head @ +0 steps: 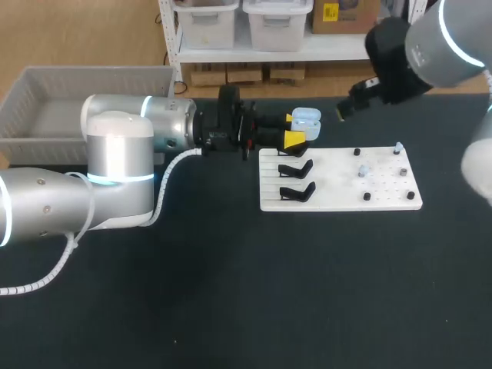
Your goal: Pick up each earbud case from the left stands, insert the matching earbuds, close the lid, and place the case in the box.
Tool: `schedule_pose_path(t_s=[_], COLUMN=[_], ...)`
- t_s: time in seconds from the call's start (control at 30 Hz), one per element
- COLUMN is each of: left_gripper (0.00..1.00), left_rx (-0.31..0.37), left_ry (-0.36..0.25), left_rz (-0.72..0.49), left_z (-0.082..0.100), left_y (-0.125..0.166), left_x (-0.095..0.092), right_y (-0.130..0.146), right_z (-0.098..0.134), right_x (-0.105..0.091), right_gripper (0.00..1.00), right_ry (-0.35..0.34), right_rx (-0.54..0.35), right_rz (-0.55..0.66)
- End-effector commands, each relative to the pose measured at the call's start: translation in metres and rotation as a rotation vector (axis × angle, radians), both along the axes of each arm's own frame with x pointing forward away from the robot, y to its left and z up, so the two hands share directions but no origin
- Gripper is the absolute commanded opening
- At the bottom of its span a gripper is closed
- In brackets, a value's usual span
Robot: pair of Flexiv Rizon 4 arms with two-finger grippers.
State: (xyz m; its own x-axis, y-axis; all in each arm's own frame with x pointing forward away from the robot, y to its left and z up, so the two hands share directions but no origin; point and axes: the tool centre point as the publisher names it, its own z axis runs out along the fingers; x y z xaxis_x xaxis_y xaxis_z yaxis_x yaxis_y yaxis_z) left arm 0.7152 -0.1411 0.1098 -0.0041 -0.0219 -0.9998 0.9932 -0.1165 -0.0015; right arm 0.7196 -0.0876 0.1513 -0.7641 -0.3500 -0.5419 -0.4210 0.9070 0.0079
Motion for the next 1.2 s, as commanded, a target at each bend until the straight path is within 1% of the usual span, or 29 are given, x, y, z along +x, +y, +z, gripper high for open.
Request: schedule_pose_path(t_s=[0.03, 0.1, 0.17, 0.23, 0.53, 0.6, 0.67, 0.73, 1.2], left_gripper=[0.00, 0.00, 0.00, 0.00, 0.00, 0.00, 0.00, 0.00, 0.00], left_rx=[-0.006, -0.006, -0.006, -0.006, -0.006, -0.006, -0.006, -0.006, -0.006], left_ry=[0.001, 0.001, 0.001, 0.001, 0.001, 0.001, 0.001, 0.001, 0.001], left_rz=[-0.002, -0.002, -0.002, -0.002, -0.002, -0.002, -0.002, -0.002, -0.002], left_z=[-0.003, -0.003, -0.003, -0.003, -0.003, -0.003, -0.003, -0.003, -0.003], left_y=[0.000, 0.000, 0.000, 0.000, 0.000, 0.000, 0.000, 0.000, 0.000], left_x=[0.001, 0.001, 0.001, 0.001, 0.001, 0.001, 0.001, 0.001, 0.001], right_y=[-0.019, -0.028, -0.036, -0.043, -0.061, -0.066, -0.070, -0.073, -0.073], right_z=[0.004, -0.001, -0.007, -0.014, -0.039, -0.046, -0.051, -0.054, -0.054], right_x=[-0.010, -0.010, -0.010, -0.010, -0.007, -0.006, -0.005, -0.004, -0.004], right_gripper=[1.00, 1.00, 1.00, 1.00, 1.00, 1.00, 1.00, 1.00, 1.00], right_ry=[-0.012, 0.007, 0.043, 0.073, 0.160, 0.190, 0.204, 0.217, 0.217], right_rx=[-0.083, -0.110, -0.129, -0.129, -0.166, -0.143, -0.152, -0.136, -0.136], right_rz=[-0.062, -0.077, -0.086, -0.094, -0.122, -0.141, -0.159, -0.180, -0.180])
